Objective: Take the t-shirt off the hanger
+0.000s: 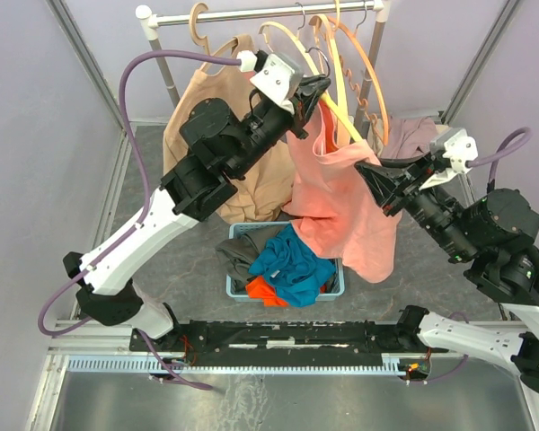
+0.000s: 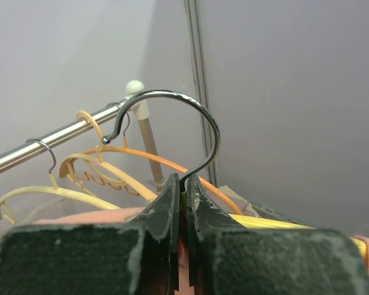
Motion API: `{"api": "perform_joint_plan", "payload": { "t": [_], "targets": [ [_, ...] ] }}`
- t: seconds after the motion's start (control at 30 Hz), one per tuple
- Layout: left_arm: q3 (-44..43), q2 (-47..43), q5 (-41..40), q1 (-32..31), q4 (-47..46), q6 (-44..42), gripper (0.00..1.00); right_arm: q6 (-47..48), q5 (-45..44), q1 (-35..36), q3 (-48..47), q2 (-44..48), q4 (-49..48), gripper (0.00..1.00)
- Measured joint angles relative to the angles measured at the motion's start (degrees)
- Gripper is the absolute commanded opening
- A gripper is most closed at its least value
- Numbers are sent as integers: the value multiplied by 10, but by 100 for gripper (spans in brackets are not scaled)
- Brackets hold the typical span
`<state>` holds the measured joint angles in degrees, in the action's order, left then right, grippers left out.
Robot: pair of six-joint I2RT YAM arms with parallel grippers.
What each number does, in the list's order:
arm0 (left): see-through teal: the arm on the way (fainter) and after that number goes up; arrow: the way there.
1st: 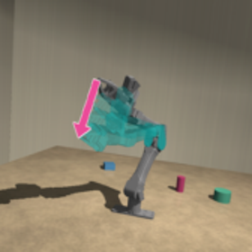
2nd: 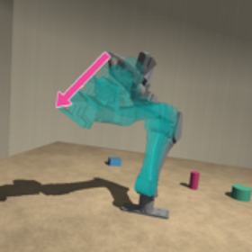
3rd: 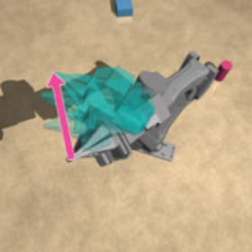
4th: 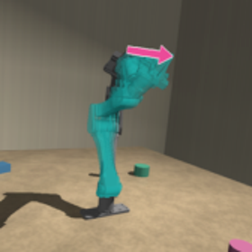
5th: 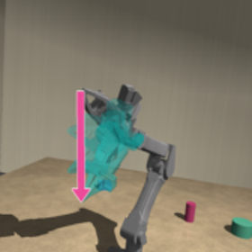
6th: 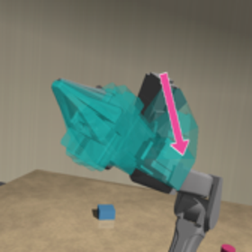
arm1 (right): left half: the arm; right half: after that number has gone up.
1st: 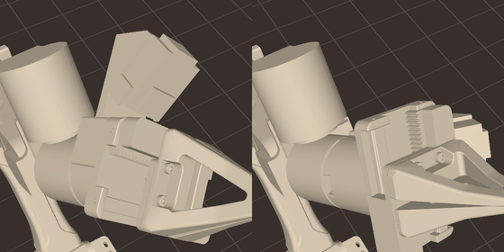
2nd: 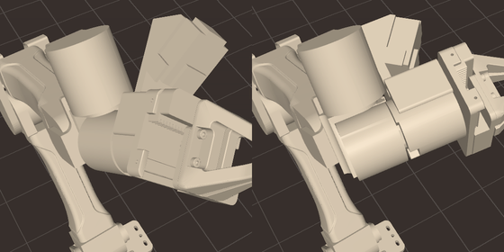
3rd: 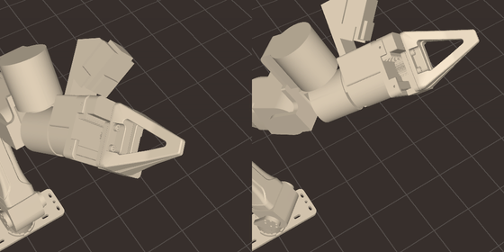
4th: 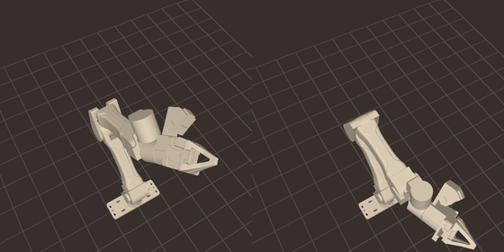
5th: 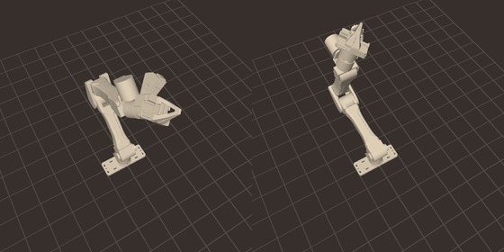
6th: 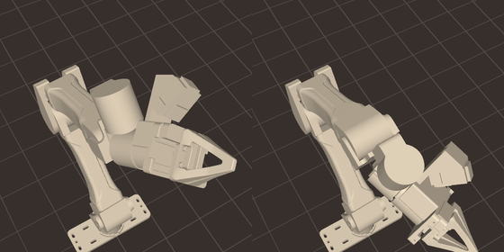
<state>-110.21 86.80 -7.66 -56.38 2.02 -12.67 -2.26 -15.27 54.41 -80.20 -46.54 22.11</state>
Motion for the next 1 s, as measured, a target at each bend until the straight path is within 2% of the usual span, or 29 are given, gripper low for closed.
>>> {"api": "perform_joint_plan", "payload": {
  "t": [0.07,0.27,0.63,1.0],
  "targets": [
    [-21,7,-9,-2,10,8,3,0,0,0,-17,-7,9,35],
    [-49,17,-60,-2,33,15,3,-7,-2,0,-66,-21,35,55],
    [-124,53,-125,-1,96,23,3,-31,-13,0,-68,25,98,59],
    [-147,54,-160,-1,105,28,3,-59,-16,0,-47,52,163,59]
  ]
}}
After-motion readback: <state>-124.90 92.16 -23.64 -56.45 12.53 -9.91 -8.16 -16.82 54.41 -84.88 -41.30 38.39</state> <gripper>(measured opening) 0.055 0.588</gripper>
